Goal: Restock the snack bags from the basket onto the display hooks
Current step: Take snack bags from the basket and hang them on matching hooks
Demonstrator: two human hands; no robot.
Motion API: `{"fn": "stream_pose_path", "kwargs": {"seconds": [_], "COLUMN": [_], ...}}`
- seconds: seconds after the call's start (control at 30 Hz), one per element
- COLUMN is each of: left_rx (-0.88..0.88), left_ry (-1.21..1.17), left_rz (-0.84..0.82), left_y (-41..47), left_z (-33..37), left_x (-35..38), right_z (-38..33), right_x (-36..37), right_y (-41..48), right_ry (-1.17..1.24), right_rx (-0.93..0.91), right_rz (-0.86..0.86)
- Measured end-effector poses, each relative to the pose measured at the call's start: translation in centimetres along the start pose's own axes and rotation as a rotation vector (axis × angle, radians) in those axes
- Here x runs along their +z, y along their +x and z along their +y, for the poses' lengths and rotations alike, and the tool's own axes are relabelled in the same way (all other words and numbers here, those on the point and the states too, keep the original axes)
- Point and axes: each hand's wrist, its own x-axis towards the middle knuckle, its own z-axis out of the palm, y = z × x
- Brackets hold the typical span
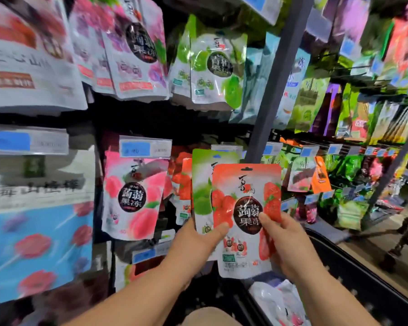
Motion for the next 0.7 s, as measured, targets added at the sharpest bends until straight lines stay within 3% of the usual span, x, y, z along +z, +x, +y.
{"fn": "stream_pose_path", "kwargs": {"seconds": [0.2, 0.53, 0.7], "left_rx": [-0.048, -0.044, -0.028], "left_ry": [0.022, 0.088, 0.184], "left_rz": [0.159, 0.250, 0.295], "left_y": [-0.7, -0.5, -0.9], "left_z": [-0.7, -1.5, -1.9], "left_x": [-1.5, -4.1, -6.2], "right_z": [1.1, 4.5, 5.2], "right_x": [0.9, 3.0, 3.0], "right_y": [-0.2, 1.9, 4.3], "right_ry": [-0.137, 0.178, 0.197], "right_rx": [0.151, 0.149, 0.147], "right_rz": [-0.392, -0.159, -0.115]}}
